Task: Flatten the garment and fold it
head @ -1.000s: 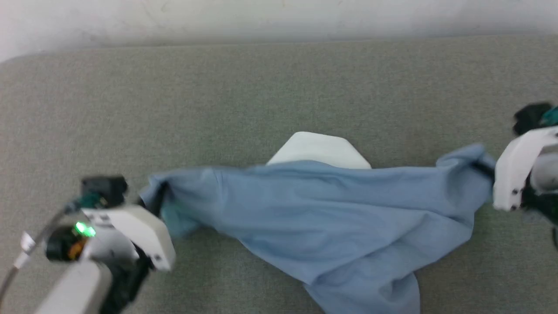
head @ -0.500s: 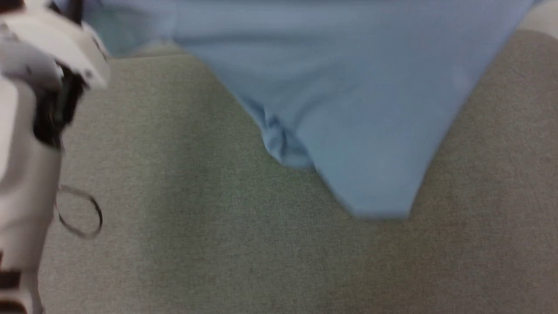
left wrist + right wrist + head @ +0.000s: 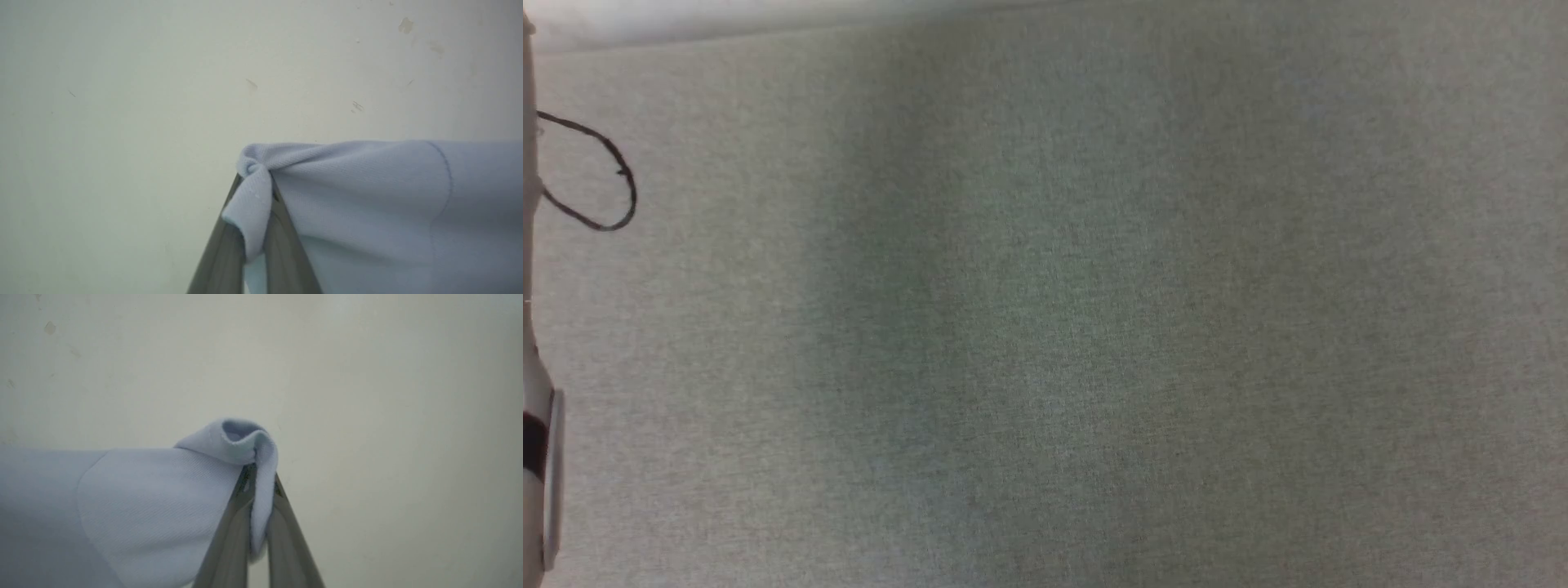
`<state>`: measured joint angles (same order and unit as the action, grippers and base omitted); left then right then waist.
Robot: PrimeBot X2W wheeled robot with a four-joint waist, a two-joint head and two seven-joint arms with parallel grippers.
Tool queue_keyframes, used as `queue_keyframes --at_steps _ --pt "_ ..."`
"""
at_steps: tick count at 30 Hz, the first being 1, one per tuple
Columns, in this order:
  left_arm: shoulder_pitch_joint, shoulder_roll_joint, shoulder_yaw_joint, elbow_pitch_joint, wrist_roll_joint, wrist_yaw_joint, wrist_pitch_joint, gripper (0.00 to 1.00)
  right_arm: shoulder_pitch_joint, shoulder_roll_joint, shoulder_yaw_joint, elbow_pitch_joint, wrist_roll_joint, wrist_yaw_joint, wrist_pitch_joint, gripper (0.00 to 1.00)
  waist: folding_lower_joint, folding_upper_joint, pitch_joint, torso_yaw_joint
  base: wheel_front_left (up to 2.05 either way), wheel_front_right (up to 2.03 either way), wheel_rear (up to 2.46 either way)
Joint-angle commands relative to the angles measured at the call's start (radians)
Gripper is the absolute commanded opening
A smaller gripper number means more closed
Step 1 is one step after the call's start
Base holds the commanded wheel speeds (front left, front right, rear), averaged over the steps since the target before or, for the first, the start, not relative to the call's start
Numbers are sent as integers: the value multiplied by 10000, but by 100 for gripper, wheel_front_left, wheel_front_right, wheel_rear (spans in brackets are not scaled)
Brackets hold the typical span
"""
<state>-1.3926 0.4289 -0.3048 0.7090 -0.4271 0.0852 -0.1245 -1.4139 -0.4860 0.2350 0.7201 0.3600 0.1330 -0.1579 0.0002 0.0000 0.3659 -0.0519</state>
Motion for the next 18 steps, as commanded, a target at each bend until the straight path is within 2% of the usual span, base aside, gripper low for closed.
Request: queue_keyframes --at_steps 1,6,11,18 --pt "-60 5 -36 194 83 -60 -131 0 -34 64 130 163 109 -23 -98 0 -2 0 429 -87 0 0 0" --pt "94 -167 -79 1160 -28 -285 -691 0 139 267 1012 850 716 -23 -435 0 -2 0 832 -42 0 0 0" --pt "915 -345 -32 1672 -258 -511 -1090 0 747 378 1830 1205 1386 -23 -683 0 -2 0 828 91 0 0 0" --pt "3495 -431 340 1152 -673 -496 -1343 0 2988 23 2692 445 2789 -23 -882 0 -2 0 -100 327 0 0 0"
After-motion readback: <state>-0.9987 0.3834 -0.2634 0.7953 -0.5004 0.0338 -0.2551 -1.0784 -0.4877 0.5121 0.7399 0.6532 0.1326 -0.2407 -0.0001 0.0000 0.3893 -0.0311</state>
